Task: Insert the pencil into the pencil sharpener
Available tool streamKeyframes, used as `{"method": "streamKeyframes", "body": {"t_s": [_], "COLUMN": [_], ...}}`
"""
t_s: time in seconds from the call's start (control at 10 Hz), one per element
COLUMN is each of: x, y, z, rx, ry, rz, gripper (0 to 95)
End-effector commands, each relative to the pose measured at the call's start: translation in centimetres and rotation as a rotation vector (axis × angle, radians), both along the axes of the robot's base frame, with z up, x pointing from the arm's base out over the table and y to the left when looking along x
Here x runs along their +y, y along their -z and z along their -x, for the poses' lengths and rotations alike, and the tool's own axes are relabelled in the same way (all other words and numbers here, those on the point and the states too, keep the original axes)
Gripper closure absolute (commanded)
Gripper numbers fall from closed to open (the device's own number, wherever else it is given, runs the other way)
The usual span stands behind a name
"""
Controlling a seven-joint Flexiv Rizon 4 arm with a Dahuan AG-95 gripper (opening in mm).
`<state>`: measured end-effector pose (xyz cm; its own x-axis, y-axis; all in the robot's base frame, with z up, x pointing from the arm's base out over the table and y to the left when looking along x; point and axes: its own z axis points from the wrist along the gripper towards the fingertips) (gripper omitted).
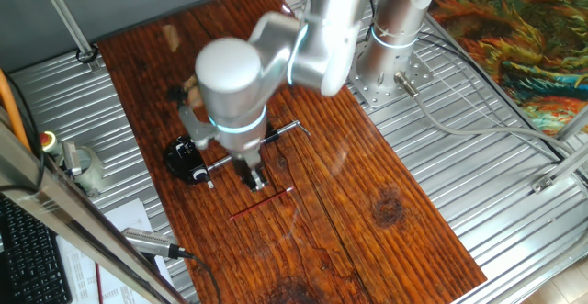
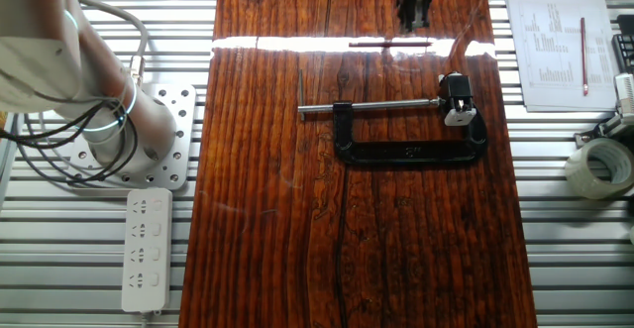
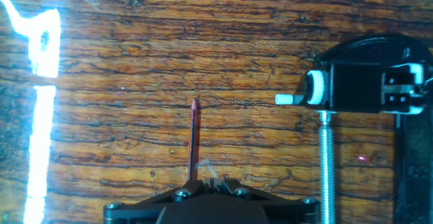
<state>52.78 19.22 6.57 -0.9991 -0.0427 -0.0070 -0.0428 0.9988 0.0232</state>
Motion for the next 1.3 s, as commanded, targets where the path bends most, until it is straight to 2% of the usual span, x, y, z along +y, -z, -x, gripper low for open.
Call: {"method": "streamKeyframes", "body": {"t_s": [0.1, 0.5, 0.7, 1.3], "x": [0.9, 2.2, 2.3, 2.2], "y": [1.4, 2.3, 2.6, 4.0], "z": [-0.2, 0.1, 0.6, 0.3], "rx": [-0.005, -0.002, -0.004, -0.003], "ry": [0.013, 0.055, 0.060, 0.044], "rz": [0.001, 0.004, 0.004, 0.014], "gripper": [76.0, 76.0, 76.0, 76.0]}}
